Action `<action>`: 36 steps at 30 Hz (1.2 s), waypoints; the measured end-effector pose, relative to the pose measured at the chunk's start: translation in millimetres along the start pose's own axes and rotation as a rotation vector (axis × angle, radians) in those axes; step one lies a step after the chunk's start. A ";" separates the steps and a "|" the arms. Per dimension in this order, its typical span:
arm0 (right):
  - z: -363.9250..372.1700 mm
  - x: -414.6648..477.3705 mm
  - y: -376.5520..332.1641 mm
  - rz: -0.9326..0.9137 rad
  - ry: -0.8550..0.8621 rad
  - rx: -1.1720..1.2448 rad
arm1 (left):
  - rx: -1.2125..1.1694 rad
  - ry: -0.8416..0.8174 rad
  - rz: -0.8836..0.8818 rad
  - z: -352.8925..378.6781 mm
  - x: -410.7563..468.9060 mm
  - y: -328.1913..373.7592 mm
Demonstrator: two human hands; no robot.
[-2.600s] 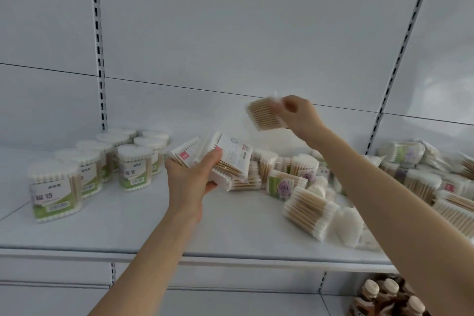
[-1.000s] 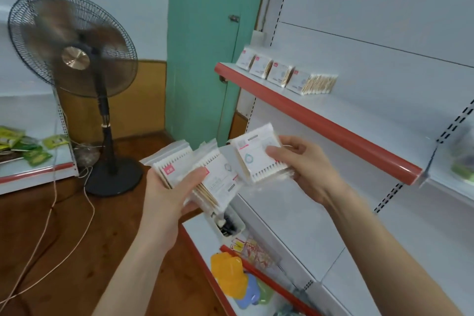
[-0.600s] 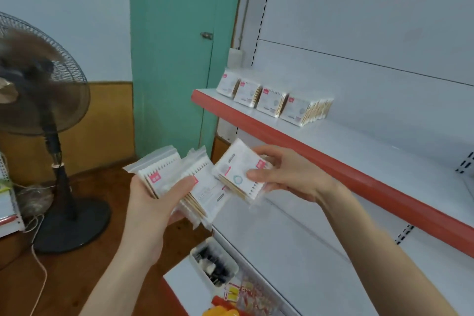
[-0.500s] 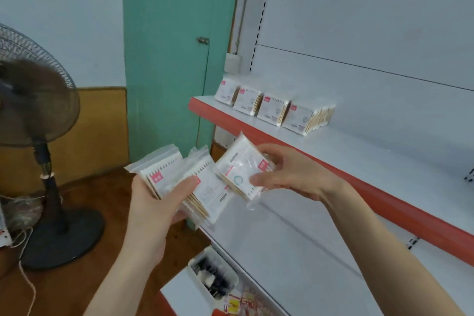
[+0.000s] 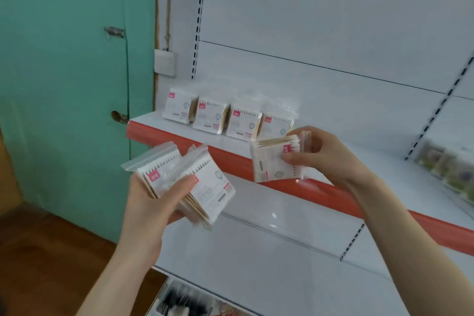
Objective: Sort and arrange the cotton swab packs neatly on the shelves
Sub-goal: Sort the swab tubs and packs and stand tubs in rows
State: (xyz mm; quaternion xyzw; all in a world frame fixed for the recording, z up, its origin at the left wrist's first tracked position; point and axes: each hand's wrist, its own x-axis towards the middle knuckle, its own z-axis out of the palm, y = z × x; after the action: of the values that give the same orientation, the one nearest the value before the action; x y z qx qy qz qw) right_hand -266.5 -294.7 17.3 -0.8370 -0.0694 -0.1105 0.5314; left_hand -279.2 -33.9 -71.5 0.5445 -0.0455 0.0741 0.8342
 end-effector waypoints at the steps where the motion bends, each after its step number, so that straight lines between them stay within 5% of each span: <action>1: -1.9 2.3 -2.1 0.005 0.043 0.017 | -0.003 -0.037 -0.002 -1.2 9.3 1.5; 6: -17.6 36.7 -10.4 0.018 0.364 -0.310 | -0.029 -0.169 -0.050 -0.1 47.0 1.8; 15: 5.5 107.8 7.2 -0.052 0.254 -0.903 | -0.069 -0.200 -0.047 -2.8 71.8 -4.0; 29: 4.6 91.3 28.6 -0.105 0.305 -0.965 | -0.126 -0.279 0.000 18.4 93.7 -4.9; 33: 26.3 68.2 -0.4 -0.197 0.410 -0.530 | -0.159 -0.323 -0.006 22.2 94.4 -3.0; 36: 47.1 40.8 -27.6 -0.033 0.133 -0.295 | -0.185 -0.356 -0.011 27.3 93.3 -3.0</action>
State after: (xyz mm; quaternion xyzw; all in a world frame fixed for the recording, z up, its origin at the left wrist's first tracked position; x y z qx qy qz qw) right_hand -228.3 -240.4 32.6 -0.8956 -0.0306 -0.1833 0.4042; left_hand -186.6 -53.1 -48.6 0.4703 -0.1960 -0.0322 0.8599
